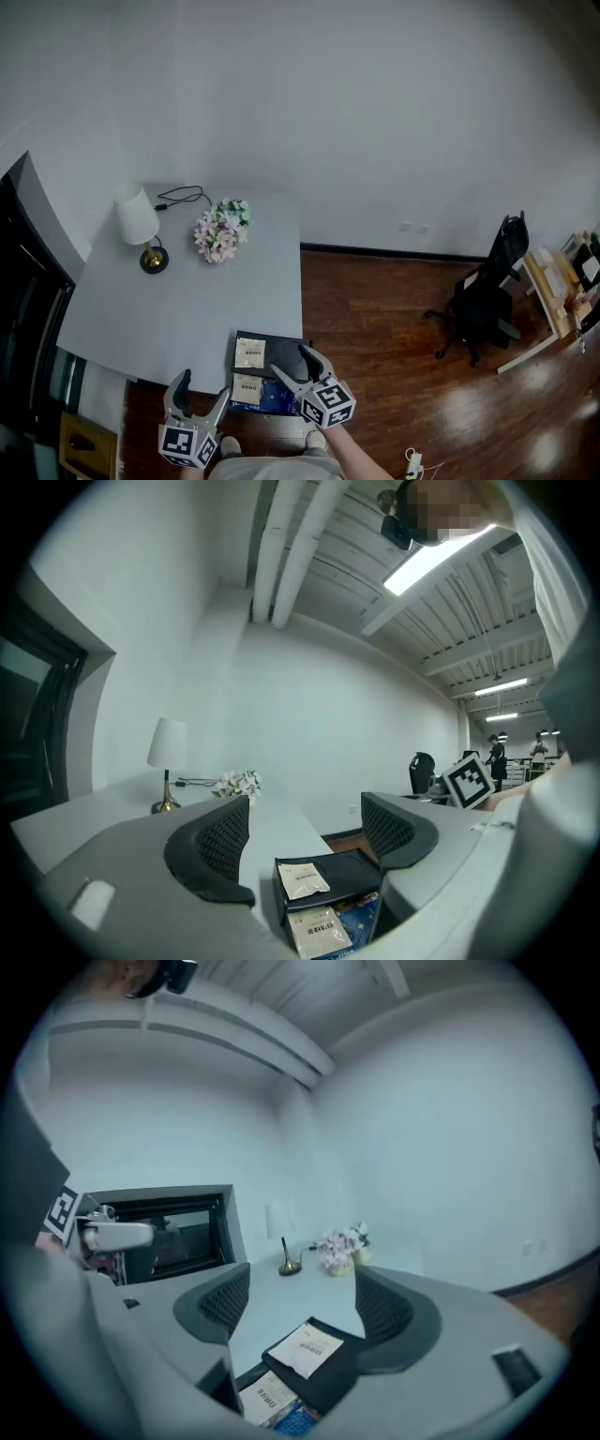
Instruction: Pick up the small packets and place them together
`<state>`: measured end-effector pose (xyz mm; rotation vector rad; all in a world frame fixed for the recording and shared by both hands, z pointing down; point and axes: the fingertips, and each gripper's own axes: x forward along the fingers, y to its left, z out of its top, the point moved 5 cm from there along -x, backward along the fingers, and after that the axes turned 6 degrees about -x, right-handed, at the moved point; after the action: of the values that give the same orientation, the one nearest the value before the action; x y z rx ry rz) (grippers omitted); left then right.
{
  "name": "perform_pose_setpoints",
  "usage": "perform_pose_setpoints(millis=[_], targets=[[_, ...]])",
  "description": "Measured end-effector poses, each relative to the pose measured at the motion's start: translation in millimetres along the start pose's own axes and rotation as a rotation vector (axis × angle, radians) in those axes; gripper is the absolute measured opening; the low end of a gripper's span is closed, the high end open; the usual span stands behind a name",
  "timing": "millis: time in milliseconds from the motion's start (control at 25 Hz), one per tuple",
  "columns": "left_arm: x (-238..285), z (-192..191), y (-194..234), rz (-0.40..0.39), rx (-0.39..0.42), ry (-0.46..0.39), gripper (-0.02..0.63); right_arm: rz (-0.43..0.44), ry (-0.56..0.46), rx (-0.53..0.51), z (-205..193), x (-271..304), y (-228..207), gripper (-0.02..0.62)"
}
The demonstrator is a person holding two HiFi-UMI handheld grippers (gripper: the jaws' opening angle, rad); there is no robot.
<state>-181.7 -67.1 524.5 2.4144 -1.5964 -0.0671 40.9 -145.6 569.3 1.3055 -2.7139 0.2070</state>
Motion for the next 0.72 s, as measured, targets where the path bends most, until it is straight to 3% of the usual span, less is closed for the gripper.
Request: perform_pose_setpoints(millis=[120,240,400,560,720], targets=[[7,6,-11,-0.027,0.058,-0.017,0.364,-0.034,-0.111,-0.073,26,-39,-2,0.362],[10,18,-24,-0.05,0.128,-0.062,0.362,-0.043,-0.162,-0.077,34,-68,-5,0.362],[12,30,-34,-0.074,0.129,-0.117,0.359,-0.044,-0.154,-0.064,32,-90,-10,0.354],[16,25,-32,-0.076,0.119,-0.083,0.354,-0.015,-0.142,-0.071,31,-98,-6,0.325],[13,21,-29,-0.059,0.104,-0.072,0.354,0.039,-0.05,-0.095,12,-90,2,0.325]])
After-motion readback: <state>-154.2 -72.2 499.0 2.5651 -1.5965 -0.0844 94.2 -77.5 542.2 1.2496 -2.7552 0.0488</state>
